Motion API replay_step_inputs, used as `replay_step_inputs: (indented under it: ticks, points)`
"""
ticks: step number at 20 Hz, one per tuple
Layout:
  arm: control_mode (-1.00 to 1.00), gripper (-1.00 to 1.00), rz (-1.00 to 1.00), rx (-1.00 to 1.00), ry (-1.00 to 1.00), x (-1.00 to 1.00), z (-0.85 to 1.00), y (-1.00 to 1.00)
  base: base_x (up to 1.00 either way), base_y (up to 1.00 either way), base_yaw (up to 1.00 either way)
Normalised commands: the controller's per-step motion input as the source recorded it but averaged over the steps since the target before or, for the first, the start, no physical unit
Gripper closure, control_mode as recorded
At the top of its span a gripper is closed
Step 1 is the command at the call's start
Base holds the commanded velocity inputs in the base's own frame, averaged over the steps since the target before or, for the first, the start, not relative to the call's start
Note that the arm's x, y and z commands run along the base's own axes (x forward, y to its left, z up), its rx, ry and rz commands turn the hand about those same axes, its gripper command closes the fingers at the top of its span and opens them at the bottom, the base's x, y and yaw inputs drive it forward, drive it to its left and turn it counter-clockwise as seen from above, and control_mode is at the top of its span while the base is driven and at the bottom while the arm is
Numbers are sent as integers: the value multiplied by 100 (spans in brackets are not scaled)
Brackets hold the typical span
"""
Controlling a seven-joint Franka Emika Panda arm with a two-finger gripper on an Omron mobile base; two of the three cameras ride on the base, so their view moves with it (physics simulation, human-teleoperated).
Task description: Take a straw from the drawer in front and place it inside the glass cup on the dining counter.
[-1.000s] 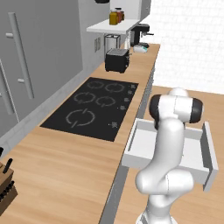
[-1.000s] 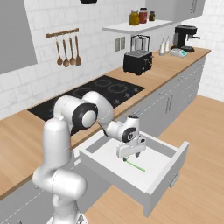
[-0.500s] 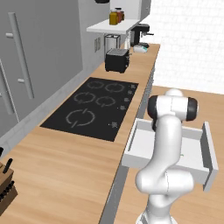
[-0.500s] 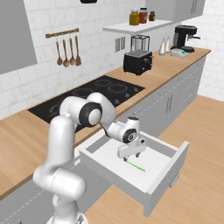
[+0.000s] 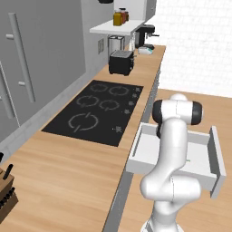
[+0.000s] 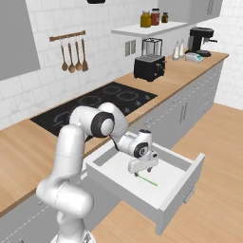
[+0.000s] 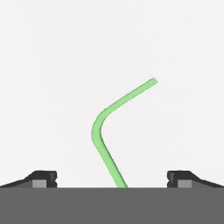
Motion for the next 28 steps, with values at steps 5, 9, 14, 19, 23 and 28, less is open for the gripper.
replay_step_inputs:
  ticks: [5,9,14,19,23,28]
  points:
    - [-100,-100,0,0,-3,0,-21,0,0,0,0]
    - [-100,-100,0,0,-2,0,-22,0,0,0,0]
    - [-100,-100,0,0,-3,0,-22,0,0,0,0]
    - [-100,100,0,0,0,0,-27,0,0,0,0]
    - [-100,100,0,0,-1,0,-20,0,0,0,0]
    - [-100,100,0,0,-8,0,-15,0,0,0,0]
